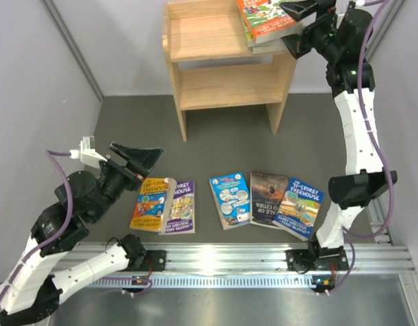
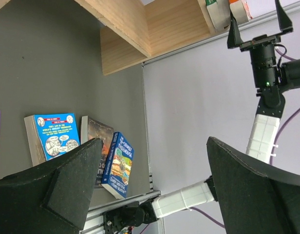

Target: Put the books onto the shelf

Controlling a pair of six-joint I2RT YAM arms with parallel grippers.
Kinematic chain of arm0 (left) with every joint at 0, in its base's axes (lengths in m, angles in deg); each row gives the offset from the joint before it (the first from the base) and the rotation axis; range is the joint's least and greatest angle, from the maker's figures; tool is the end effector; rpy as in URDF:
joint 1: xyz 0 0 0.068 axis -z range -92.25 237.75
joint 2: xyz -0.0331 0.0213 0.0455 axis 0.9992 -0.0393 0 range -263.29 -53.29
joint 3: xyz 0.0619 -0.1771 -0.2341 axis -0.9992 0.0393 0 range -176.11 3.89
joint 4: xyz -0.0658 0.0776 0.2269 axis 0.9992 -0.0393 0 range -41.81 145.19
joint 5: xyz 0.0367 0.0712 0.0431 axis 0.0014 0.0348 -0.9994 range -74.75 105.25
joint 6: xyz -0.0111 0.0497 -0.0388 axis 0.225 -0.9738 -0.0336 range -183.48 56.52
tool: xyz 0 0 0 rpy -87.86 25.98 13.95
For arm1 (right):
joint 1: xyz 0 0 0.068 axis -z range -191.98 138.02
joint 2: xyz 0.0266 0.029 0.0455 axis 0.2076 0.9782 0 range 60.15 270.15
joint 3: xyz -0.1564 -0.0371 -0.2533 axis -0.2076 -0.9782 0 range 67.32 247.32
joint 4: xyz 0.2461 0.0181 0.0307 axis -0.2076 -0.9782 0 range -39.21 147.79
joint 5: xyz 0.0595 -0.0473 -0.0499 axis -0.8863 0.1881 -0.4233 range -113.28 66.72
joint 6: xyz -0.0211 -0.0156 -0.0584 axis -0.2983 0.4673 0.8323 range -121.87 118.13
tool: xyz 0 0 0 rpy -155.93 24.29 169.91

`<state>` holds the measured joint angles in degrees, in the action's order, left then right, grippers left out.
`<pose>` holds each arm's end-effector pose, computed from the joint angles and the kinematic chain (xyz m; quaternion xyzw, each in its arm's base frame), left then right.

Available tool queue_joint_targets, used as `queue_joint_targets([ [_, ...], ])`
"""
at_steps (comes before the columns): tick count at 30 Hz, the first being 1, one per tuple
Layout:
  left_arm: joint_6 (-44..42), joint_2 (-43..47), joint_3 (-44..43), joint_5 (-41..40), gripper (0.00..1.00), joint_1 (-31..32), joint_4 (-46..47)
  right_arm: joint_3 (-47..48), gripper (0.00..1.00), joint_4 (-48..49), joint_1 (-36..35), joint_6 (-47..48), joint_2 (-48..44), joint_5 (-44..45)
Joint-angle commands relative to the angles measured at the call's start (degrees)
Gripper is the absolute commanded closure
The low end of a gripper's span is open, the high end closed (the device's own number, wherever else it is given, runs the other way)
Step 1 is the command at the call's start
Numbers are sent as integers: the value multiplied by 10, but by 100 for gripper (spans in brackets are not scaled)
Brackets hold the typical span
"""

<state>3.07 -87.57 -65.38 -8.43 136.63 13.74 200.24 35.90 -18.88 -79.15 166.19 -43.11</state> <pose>0.0495 -0.0264 0.4464 -0.2472 0.7003 -0.4694 0.4776 0.3951 0.0647 0.5628 0.2798 0.6171 0.5731 0.4610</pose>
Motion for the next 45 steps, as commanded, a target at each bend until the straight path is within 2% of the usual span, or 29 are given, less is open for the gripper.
queue_joint_targets([
  [1, 8, 1, 5, -5, 7, -1, 5, -40, 0, -13, 20, 44, -62, 8],
  [4, 10, -1, 4, -5, 7, 0, 1, -57, 0, -62, 33, 80, -86, 23],
  [11, 14, -5, 9, -1, 8, 0, -6, -96, 0, -112, 46, 131, -129, 16],
  [17, -26, -45, -10, -33, 6, -1, -22, -274, 0, -40, 45, 182, -254, 7],
  [19, -63, -71, -34, -64, 3, -1, -42, -353, 0, -34, 44, 210, -309, 11],
  [23, -168, -184, -115, -122, 1, -1, -57, -477, 0, -34, 45, 240, -385, -16],
  [26, -297, -263, -146, -184, 1, -1, -28, -584, 0, -58, 45, 270, -441, -29],
  [28, -374, -290, -140, -209, 1, -1, 61, -621, 0, -78, 45, 286, -482, -33],
  [29, -442, -314, -135, -225, 1, 0, 94, -648, 0, -89, 43, 304, -494, -28],
  [30, -475, -327, -133, -265, 1, -1, 126, -660, 0, -103, 42, 313, -514, -23],
  [32, -557, -365, -133, -272, 1, -24, 205, -686, 0, -127, 40, 317, -533, -24],
  [36, -581, -420, -140, -191, 1, -125, 276, -746, 0, -135, 40, 309, -565, -53],
  [45, -624, -505, -172, -14, 1, -244, 378, -748, 0, -141, 7, 348, -515, -49],
])
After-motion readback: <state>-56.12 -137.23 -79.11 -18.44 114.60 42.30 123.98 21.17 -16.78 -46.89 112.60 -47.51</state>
